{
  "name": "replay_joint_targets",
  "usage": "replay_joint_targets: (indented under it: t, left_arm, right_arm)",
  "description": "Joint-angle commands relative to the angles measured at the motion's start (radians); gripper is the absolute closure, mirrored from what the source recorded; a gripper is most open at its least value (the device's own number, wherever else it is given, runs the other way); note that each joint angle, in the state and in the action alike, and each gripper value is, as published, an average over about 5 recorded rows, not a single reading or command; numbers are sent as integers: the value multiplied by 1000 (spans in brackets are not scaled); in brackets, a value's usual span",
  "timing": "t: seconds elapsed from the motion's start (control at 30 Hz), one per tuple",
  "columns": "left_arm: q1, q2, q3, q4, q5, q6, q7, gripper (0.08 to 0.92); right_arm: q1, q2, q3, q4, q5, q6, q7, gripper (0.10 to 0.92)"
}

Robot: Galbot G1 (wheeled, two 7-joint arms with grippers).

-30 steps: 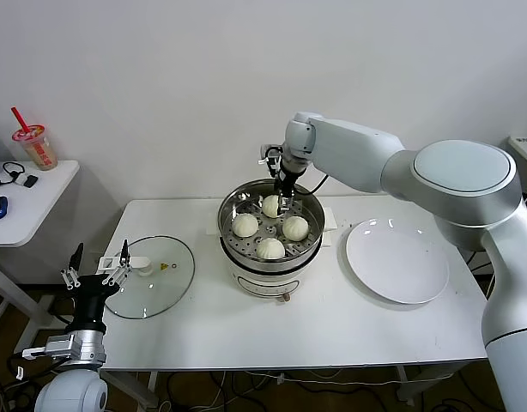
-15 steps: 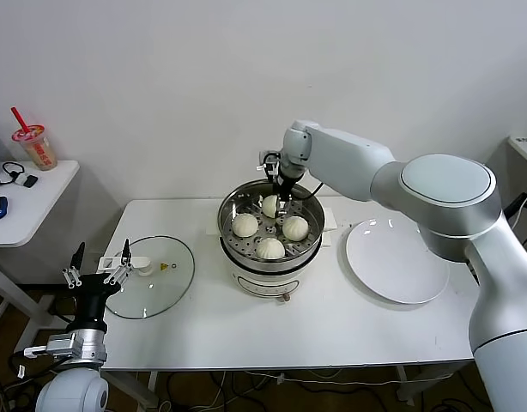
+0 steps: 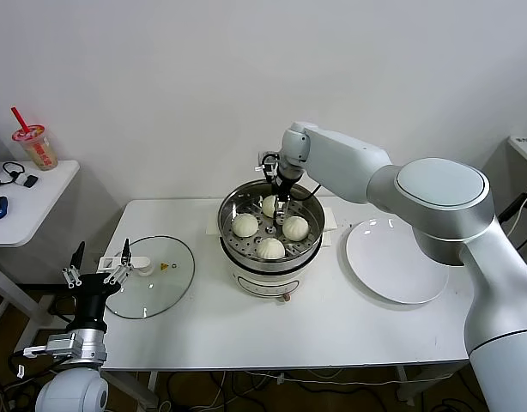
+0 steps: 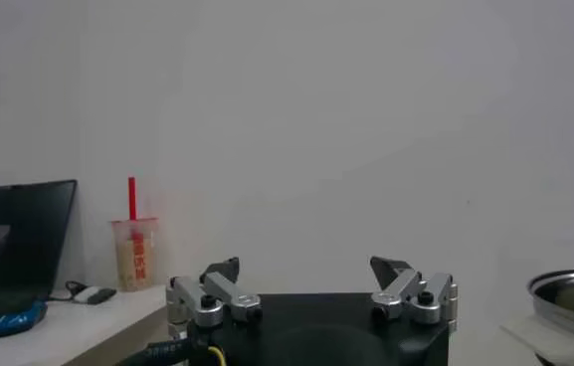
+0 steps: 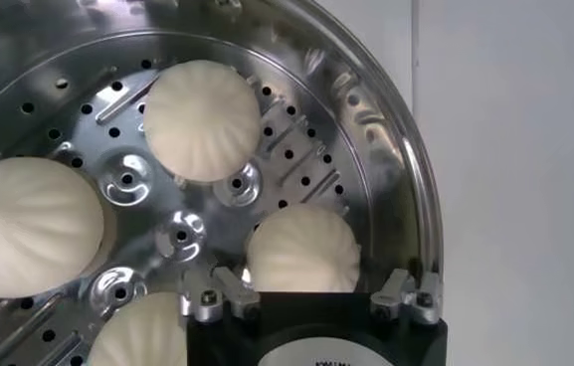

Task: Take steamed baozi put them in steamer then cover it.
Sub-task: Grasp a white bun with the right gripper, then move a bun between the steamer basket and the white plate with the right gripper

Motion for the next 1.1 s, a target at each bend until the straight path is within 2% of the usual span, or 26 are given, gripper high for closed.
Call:
replay_joint_targets:
  t: [0.03,0.4,0.9,1.1]
  left_arm:
    - [2,-2,0,-2,2,0,0,177]
    - [1,-5,0,-2,7,0,-1,177]
    - [-1,-13,-1,-4,26,7,5,177]
    - [0,-23,1,-5,42,7,6,177]
  right_arm:
    - [-1,1,5,-3,-3,0,-4,330]
    - [19,-25,10,52,6,-6,0,376]
    - [175,-104,-13,218,78,-11,-7,389]
    - [244,-186,-42,318,111,-16,-5,389]
